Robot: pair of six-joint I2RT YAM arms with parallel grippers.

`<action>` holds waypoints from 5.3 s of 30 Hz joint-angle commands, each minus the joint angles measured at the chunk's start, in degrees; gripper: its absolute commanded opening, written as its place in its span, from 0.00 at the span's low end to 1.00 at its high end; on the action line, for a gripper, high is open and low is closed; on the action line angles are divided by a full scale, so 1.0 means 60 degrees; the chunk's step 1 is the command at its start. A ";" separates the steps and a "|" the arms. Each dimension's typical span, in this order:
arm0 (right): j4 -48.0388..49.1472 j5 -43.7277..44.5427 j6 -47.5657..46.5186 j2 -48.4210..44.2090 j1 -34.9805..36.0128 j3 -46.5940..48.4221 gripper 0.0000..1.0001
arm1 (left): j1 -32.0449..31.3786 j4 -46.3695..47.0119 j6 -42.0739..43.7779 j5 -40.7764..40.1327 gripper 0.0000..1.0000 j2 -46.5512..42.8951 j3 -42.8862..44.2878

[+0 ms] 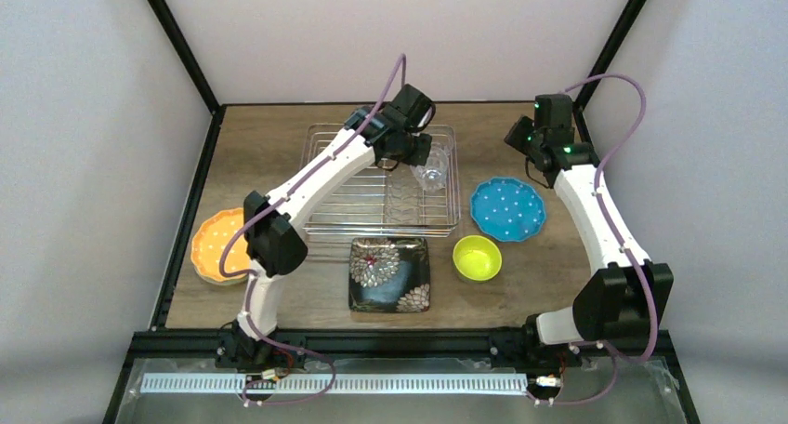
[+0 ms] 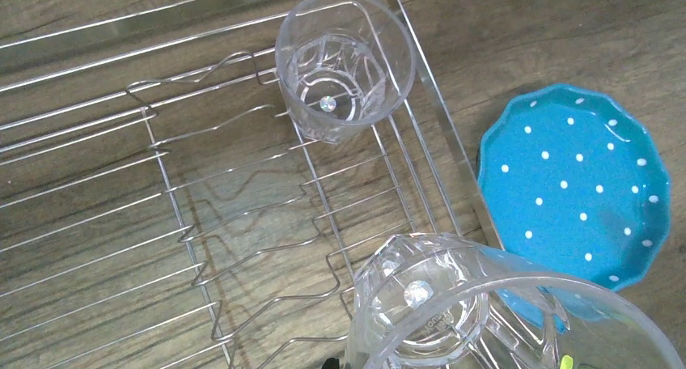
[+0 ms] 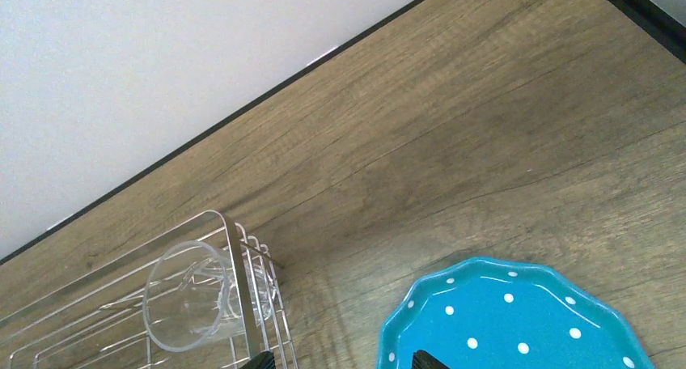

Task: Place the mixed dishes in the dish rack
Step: Place the cup in the dish rack, then grab the bowl from the bowl.

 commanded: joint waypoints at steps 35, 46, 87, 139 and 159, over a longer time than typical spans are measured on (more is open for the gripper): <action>0.0150 0.0278 -0.0030 0.0911 -0.0029 0.0789 0.99 | -0.0024 0.0801 -0.0469 -0.0559 0.03 0.2455 0.1100; 0.0454 0.0091 0.0039 0.1266 -0.0026 0.0710 0.99 | 0.0039 0.0407 -0.0458 -0.1034 0.06 0.2869 0.1306; -0.0833 -0.0242 -0.0659 -0.1048 -0.0019 -0.0664 0.99 | 0.0159 0.3541 -0.1497 -0.0940 0.84 -0.3088 -0.2424; -0.1540 -0.1590 0.1066 -0.4669 0.0983 -0.6851 0.89 | -0.0224 0.6090 -0.2891 0.1397 0.90 -0.8061 -0.9694; -0.1258 -0.1737 0.1272 -0.4512 0.1163 -0.7058 0.46 | -0.0229 0.6039 -0.2748 0.1473 0.91 -0.7865 -0.9768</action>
